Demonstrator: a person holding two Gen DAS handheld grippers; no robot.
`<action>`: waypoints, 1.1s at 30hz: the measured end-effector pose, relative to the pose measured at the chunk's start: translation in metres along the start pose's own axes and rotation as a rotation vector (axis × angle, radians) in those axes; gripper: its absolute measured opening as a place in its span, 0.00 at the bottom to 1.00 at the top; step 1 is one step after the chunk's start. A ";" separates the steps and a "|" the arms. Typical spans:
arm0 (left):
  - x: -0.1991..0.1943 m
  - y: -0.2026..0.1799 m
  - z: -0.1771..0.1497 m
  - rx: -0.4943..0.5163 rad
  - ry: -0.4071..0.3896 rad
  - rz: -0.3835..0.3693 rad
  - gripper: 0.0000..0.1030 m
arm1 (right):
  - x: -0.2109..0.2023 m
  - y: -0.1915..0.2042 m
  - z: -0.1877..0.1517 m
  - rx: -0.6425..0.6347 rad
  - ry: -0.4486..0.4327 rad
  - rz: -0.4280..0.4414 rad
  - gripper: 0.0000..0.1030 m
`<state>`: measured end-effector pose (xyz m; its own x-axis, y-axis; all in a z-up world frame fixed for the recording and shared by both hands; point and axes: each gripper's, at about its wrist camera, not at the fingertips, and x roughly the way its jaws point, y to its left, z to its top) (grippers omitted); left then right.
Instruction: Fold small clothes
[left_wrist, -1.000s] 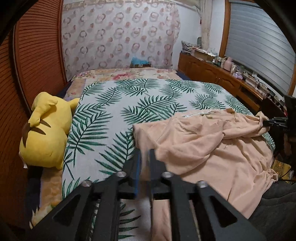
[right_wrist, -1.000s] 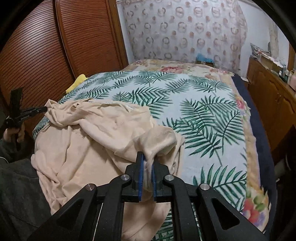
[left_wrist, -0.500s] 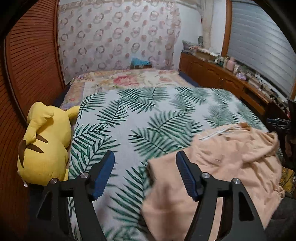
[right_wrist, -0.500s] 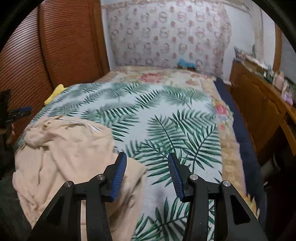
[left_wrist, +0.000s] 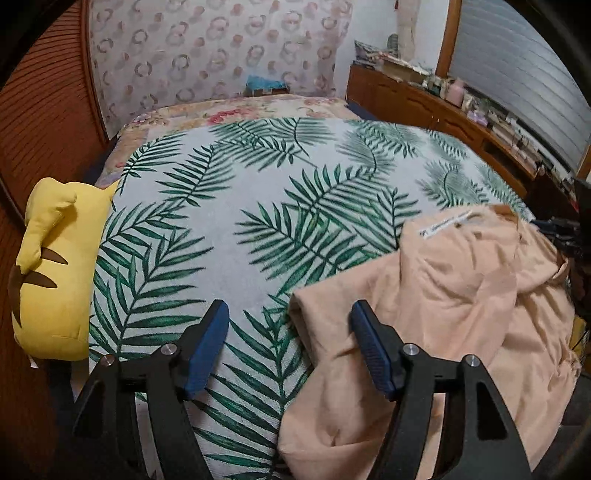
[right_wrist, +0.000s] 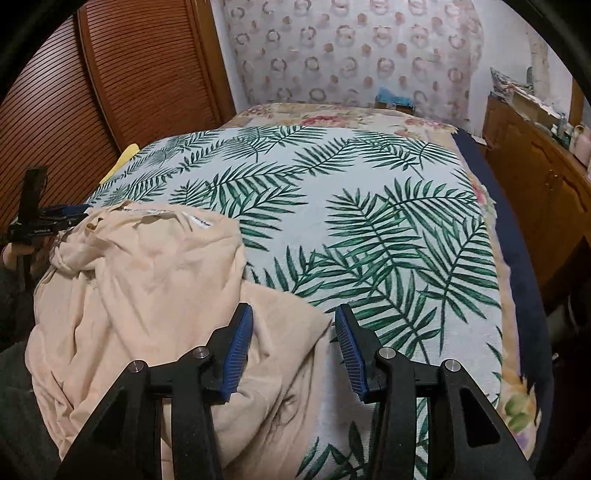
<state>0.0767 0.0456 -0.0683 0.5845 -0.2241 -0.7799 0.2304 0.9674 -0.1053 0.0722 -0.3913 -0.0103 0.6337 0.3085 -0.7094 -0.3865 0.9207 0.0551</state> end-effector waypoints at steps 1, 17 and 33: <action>0.000 -0.001 0.000 0.006 -0.002 0.002 0.68 | 0.004 -0.001 0.000 0.001 0.004 -0.003 0.47; 0.002 -0.008 0.006 0.018 0.001 -0.073 0.31 | 0.016 0.009 -0.001 -0.026 0.016 0.041 0.35; -0.194 -0.040 0.052 0.007 -0.456 -0.191 0.06 | -0.166 0.062 0.066 -0.111 -0.448 0.243 0.11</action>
<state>-0.0053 0.0445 0.1198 0.8120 -0.4279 -0.3970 0.3710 0.9034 -0.2149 -0.0119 -0.3698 0.1573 0.7319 0.6049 -0.3138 -0.6115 0.7862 0.0894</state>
